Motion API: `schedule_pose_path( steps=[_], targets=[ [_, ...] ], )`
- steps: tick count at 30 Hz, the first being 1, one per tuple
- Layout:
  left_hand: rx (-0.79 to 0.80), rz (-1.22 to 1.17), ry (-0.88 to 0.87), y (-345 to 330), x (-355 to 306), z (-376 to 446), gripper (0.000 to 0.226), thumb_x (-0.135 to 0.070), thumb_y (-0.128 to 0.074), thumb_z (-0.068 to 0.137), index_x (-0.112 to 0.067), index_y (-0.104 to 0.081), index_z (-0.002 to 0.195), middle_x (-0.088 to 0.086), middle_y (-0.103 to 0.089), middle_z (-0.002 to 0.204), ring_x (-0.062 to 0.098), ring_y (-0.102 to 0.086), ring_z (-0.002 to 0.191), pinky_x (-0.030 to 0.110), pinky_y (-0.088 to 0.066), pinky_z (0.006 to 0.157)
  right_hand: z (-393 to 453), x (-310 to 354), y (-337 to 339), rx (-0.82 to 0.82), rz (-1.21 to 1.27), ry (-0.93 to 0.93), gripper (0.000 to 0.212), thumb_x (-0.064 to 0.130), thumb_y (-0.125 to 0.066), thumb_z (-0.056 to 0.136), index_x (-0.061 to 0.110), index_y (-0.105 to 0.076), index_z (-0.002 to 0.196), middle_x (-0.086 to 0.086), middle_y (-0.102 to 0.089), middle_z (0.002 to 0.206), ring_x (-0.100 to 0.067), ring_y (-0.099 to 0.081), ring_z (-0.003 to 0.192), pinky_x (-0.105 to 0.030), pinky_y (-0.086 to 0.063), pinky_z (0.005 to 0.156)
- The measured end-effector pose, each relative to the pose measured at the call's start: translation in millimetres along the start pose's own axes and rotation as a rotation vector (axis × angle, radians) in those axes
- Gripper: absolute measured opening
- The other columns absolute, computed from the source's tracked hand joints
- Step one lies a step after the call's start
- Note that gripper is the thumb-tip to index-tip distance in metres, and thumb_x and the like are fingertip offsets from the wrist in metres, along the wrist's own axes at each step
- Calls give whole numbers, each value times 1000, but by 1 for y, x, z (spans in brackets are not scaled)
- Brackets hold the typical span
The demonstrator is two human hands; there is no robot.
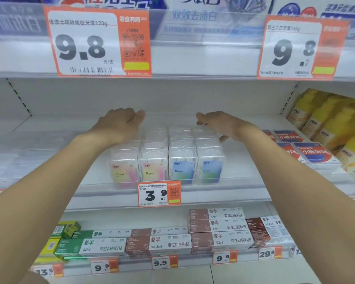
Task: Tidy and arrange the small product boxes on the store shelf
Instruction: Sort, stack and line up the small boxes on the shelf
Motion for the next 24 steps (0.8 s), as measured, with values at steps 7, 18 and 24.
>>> schedule_pose_path(
  steps=[7, 18, 24],
  targets=[
    [25, -205, 146, -20, 32, -18, 47, -51, -43, 95, -25, -44, 134, 6, -51, 128, 24, -49, 103, 31, -36, 84, 2, -16, -19, -35, 126, 18, 47, 52, -45, 97, 14, -61, 121, -16, -60, 129, -30, -59, 113, -36, -46, 94],
    [15, -345, 204, -21, 30, -19, 44, -48, -48, 94, -24, -44, 131, 0, -49, 116, 24, -52, 100, 30, -38, 84, -3, -15, -24, -90, 227, 12, 40, 45, -47, 98, 15, -59, 123, -11, -59, 132, -30, -53, 125, -44, -39, 108],
    [31, -386, 210, -16, 28, -21, 52, -46, -51, 93, -25, -37, 139, -2, -47, 124, 24, -54, 105, 29, -39, 88, -9, -13, -16, -82, 249, 48, 36, 49, -45, 98, 32, -53, 130, 9, -55, 127, -16, -54, 110, -29, -45, 80]
  ],
)
Point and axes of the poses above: each hand's wrist, its own z-axis towards the middle knuckle, its own y-axis out of the back of the hand, x = y × z, the point moved 6 cm from there along z, towards the middle knuckle
